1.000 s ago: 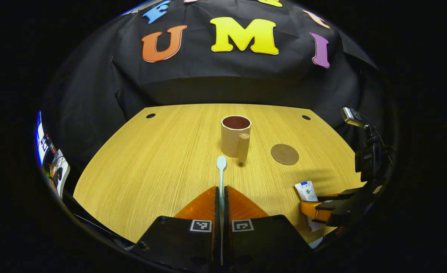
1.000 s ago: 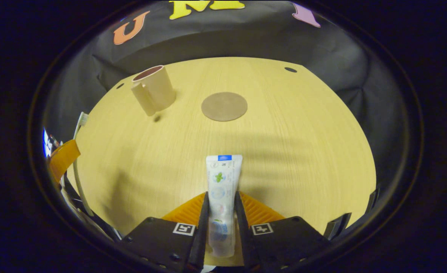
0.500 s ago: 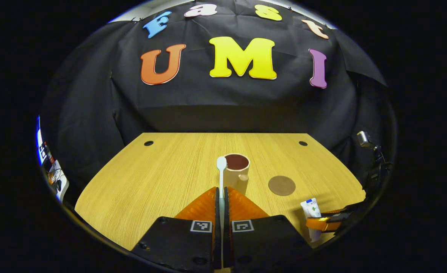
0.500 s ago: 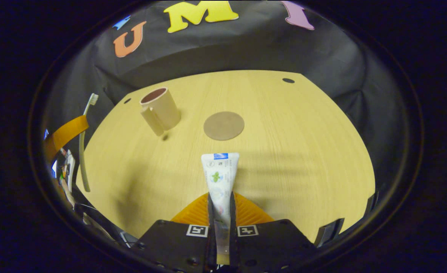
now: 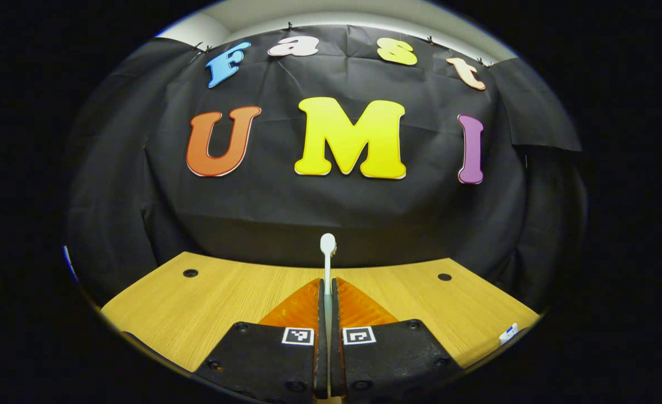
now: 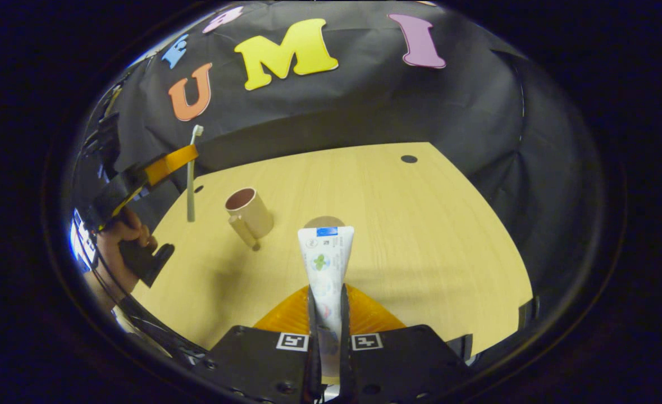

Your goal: Put the toothbrush and toothpaste on the desktop into the cup, then pick up the cup and place it on the coaster on the desktop.

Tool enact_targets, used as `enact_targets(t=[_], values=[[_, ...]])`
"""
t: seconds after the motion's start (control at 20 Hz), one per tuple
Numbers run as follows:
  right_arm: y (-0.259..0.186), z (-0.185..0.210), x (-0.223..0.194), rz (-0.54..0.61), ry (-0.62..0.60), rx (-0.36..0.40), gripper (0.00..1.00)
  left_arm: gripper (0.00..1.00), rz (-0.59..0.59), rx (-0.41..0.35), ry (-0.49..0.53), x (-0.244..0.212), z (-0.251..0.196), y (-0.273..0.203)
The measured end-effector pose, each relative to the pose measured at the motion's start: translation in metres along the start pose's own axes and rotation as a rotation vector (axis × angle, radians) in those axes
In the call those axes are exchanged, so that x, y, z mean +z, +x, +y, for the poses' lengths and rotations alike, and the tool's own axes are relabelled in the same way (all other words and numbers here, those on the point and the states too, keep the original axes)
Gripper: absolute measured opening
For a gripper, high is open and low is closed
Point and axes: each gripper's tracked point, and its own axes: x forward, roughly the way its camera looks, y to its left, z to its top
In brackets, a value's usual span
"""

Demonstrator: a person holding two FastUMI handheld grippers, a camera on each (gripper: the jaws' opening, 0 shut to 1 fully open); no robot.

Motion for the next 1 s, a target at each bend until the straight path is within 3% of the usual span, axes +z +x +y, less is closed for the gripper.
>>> enact_targets(t=[0.5,1.0], values=[[-0.014,0.022,-0.024,0.038,0.039,0.040,0.13,0.05,-0.050,-0.010,-0.041,-0.020,0.003,0.070],[-0.003,0.021,-0.024,0.047,0.028,0.028,0.13,0.09,0.026,-0.043,-0.041,-0.052,-0.005,0.070]])
